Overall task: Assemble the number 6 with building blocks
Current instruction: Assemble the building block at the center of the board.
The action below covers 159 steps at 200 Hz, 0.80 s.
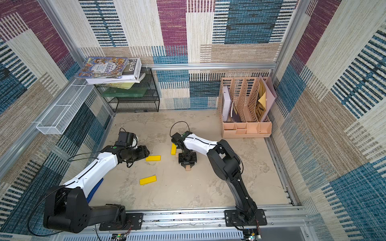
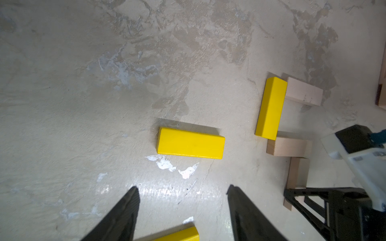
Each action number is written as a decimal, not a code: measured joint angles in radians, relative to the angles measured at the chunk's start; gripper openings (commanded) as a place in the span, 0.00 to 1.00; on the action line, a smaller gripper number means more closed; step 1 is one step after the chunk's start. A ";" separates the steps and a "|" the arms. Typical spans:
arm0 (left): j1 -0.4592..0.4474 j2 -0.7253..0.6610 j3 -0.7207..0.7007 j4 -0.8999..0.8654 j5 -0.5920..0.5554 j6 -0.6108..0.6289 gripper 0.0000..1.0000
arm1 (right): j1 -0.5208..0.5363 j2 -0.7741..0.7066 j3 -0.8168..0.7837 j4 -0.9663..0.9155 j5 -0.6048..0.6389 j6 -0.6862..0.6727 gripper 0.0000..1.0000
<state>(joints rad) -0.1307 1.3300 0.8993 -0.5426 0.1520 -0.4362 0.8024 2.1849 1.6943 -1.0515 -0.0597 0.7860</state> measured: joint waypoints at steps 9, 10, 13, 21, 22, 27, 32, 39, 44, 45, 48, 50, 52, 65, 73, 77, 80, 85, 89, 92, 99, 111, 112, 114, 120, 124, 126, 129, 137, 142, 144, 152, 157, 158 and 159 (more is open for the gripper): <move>0.000 0.000 0.000 0.000 0.000 0.000 0.71 | 0.000 0.001 0.000 0.000 0.000 0.000 0.33; 0.000 0.000 0.000 0.000 0.000 0.000 0.71 | 0.000 0.001 0.000 0.000 0.000 0.000 0.33; 0.000 0.000 0.000 0.000 0.000 0.000 0.71 | 0.000 0.001 0.000 0.000 0.000 0.000 0.33; 0.000 0.000 0.000 0.000 0.000 0.002 0.71 | 0.000 0.001 0.000 0.000 0.000 0.000 0.33; 0.000 0.000 0.000 0.000 0.000 0.002 0.71 | 0.000 0.001 0.000 0.000 0.000 0.000 0.33; 0.000 0.000 0.000 0.000 0.000 0.003 0.71 | 0.000 0.001 0.000 0.000 0.000 0.000 0.33; 0.000 0.000 0.000 0.000 0.000 0.003 0.71 | 0.000 0.001 0.000 0.000 0.000 0.000 0.33; 0.000 0.000 0.000 0.000 0.000 0.003 0.71 | 0.000 0.001 0.000 0.000 0.000 0.000 0.33; 0.000 0.000 0.000 0.000 0.000 0.003 0.71 | 0.000 0.001 0.000 0.000 0.001 0.000 0.34; 0.000 0.000 0.000 0.000 0.000 0.003 0.71 | 0.000 0.001 0.000 0.000 0.002 0.000 0.34; 0.000 0.000 0.000 0.000 0.000 0.003 0.71 | 0.000 0.001 0.000 0.000 0.002 0.000 0.34; 0.000 0.000 0.000 0.000 0.000 0.003 0.71 | 0.000 0.001 0.000 0.000 0.003 0.000 0.34; 0.000 0.000 0.000 0.000 0.000 0.003 0.71 | 0.000 0.001 0.000 0.000 0.003 0.000 0.35; 0.000 0.000 0.000 0.000 0.000 0.003 0.71 | 0.000 0.001 -0.002 0.002 0.003 0.000 0.41; 0.000 0.000 0.000 0.000 0.000 0.003 0.71 | 0.000 0.001 -0.004 0.002 0.002 0.001 0.50; 0.000 0.000 0.000 0.000 0.000 0.003 0.71 | 0.000 0.001 -0.005 0.002 0.002 0.001 0.58; 0.000 0.000 0.000 0.000 0.000 0.003 0.71 | 0.000 0.001 -0.005 0.001 0.002 0.000 0.62; 0.000 0.000 0.000 0.000 0.000 0.003 0.71 | 0.000 0.000 -0.006 0.002 0.002 0.002 0.71; 0.000 0.000 0.000 0.000 0.000 0.003 0.71 | 0.000 0.000 -0.006 0.001 0.002 0.002 0.88; 0.000 0.000 0.000 0.000 0.000 0.003 0.71 | 0.000 -0.001 -0.008 0.000 0.003 0.001 1.00; 0.000 0.000 0.000 0.000 0.000 0.003 0.71 | 0.002 -0.002 -0.008 -0.003 0.004 0.001 0.96; 0.000 0.000 0.000 0.000 0.000 0.003 0.71 | 0.005 -0.007 -0.013 -0.004 0.007 -0.001 0.96; 0.000 0.000 0.000 0.000 0.000 0.003 0.71 | 0.005 -0.007 -0.013 -0.004 0.007 -0.002 0.96; 0.000 0.000 0.000 0.000 0.000 0.003 0.71 | 0.006 -0.008 -0.014 -0.004 0.007 -0.002 0.96; 0.000 0.000 0.000 0.000 0.000 0.003 0.71 | 0.008 -0.011 -0.015 -0.003 0.008 -0.001 0.96; 0.000 0.000 0.000 0.000 0.001 0.003 0.71 | 0.008 -0.013 -0.016 -0.004 0.010 -0.001 0.96; 0.000 0.000 0.000 0.000 0.001 0.003 0.71 | 0.008 -0.014 -0.016 -0.004 0.011 0.000 0.96; 0.000 0.000 0.000 0.000 0.001 0.003 0.71 | 0.008 -0.018 -0.016 -0.003 0.011 0.000 0.96; 0.000 0.000 0.000 0.000 0.001 0.003 0.71 | 0.009 -0.028 -0.016 -0.004 0.011 0.000 0.96; 0.000 0.000 0.000 0.000 0.001 0.004 0.71 | 0.010 -0.039 -0.014 -0.005 0.011 0.000 0.96; 0.000 0.000 0.000 0.000 0.001 0.005 0.71 | 0.010 -0.042 -0.013 -0.006 0.011 0.000 0.96; 0.000 0.002 0.003 -0.002 0.001 0.008 0.72 | 0.009 -0.060 -0.005 -0.014 0.011 0.000 0.97; 0.000 0.006 0.007 -0.004 0.001 0.011 0.72 | 0.009 -0.076 0.005 -0.024 0.012 0.000 0.97; 0.000 0.006 0.008 -0.004 0.001 0.011 0.72 | 0.009 -0.078 0.006 -0.025 0.012 0.000 0.97; 0.000 0.007 0.009 -0.005 0.001 0.012 0.72 | 0.009 -0.080 0.008 -0.026 0.012 0.000 0.97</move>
<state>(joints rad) -0.1307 1.3373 0.9085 -0.5472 0.1532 -0.4244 0.8116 2.1044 1.7023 -1.0779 -0.0475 0.7860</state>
